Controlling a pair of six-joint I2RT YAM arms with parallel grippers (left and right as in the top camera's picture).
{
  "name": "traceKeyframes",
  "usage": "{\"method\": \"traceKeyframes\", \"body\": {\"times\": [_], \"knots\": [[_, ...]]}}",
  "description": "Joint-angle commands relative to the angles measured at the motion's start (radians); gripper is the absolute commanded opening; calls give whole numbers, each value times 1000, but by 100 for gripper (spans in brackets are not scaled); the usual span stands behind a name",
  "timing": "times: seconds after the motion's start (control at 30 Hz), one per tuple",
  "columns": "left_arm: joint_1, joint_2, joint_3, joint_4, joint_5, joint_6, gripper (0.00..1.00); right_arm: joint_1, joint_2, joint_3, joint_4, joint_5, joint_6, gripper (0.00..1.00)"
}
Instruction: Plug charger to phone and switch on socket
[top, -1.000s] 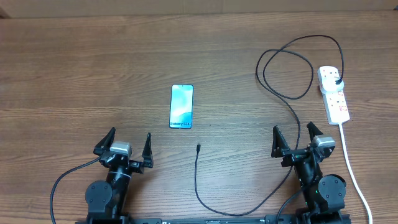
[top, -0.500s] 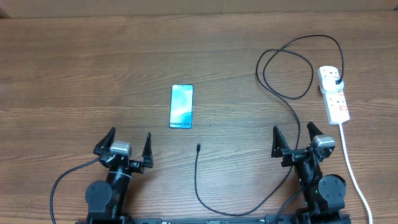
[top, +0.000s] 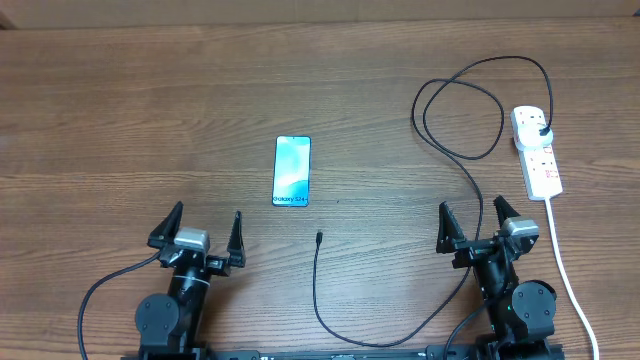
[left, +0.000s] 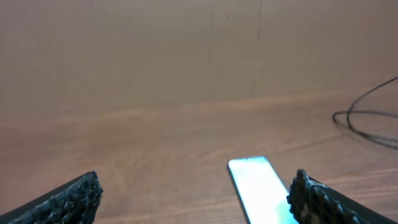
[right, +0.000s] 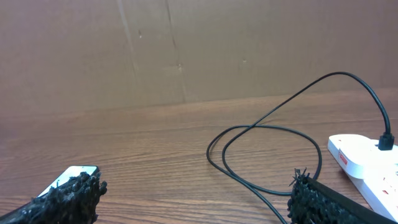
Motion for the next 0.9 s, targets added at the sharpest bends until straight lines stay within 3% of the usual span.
{"method": "traceKeyframes", "body": {"times": [0.0,0.17,0.3,0.6,0.87], "knots": [[3,-10,25,0,83,14,100,3,-12,-11,6,-2,-5,100],[3,2,170,-133,105,5,100,3,-12,-11,6,-2,-5,100],[3,98,416,-341,105,-19,100,3,-12,-11,6,-2,-5,100],[3,622,1070,-779,218,24,99,3,-12,-11,6,-2,-5,100],[3,1193,1704,-1285,249,99,99,3,-12,-11,6,-2,-5,100]]}}
